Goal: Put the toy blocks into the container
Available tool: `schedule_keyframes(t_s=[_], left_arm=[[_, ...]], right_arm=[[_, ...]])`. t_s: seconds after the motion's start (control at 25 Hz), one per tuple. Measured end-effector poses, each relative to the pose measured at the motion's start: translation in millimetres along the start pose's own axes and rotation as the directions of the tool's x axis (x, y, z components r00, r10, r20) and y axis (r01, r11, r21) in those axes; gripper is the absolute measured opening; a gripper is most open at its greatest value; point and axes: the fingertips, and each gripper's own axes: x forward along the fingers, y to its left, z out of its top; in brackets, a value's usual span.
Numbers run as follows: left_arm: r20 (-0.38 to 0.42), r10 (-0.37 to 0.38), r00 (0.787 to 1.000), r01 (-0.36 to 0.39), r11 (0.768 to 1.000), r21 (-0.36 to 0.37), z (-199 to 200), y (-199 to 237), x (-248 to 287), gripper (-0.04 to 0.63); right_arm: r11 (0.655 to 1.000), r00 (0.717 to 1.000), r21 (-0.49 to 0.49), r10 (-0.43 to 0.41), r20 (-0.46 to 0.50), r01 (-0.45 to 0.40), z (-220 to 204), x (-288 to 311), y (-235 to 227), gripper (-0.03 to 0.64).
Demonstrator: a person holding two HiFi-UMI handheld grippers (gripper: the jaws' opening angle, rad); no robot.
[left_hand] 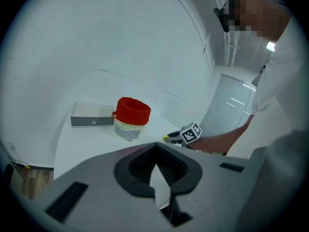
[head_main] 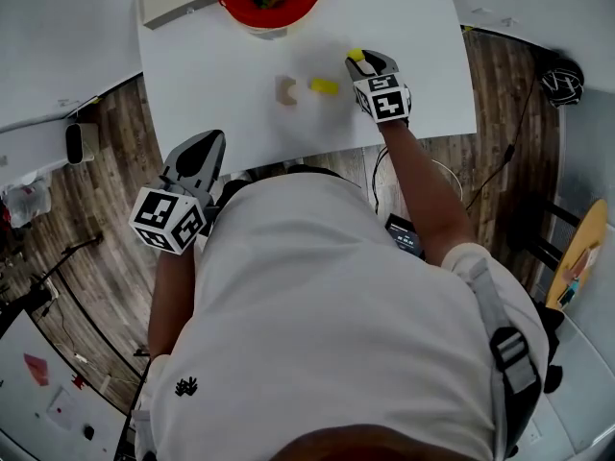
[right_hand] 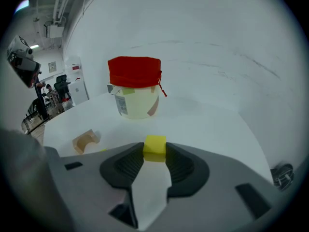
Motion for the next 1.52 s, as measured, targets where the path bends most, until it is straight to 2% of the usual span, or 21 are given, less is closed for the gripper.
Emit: schedule_keyframes(t_s=[0.44, 0.76, 0.96, 1.24, 1.52], left_arm=[[0.031, -0.011, 0.999, 0.011, 1.0, 0.006, 5, 4, -3, 0.006], [0.047, -0.002, 0.999, 0.003, 1.0, -0.007, 1, 14, -16, 0.006], [0.062, 0.012, 0.998, -0.011, 1.0, -0.013, 2, 21, -26, 0.006], [0.088, 0.053, 0.995, -0.051, 0.998, -0.027, 1, 39, -47, 0.006], [0.108, 0.09, 0.99, -0.085, 0.995, -0.049, -1, 52, -65, 0.006]], right_arm=[[0.992, 0.994, -0.076, 0.101, 0.048, -0.098, 71, -38, 12, 0.143], [0.974, 0.978, -0.142, 0.189, 0.091, -0.176, 147, -48, 27, 0.143], [0.953, 0.967, -0.222, 0.233, 0.105, -0.206, 196, -40, 39, 0.143], [0.918, 0.957, -0.307, 0.282, 0.064, -0.25, 235, -1, 64, 0.143], [0.878, 0.953, -0.375, 0.293, -0.075, -0.299, 235, 48, 74, 0.143]])
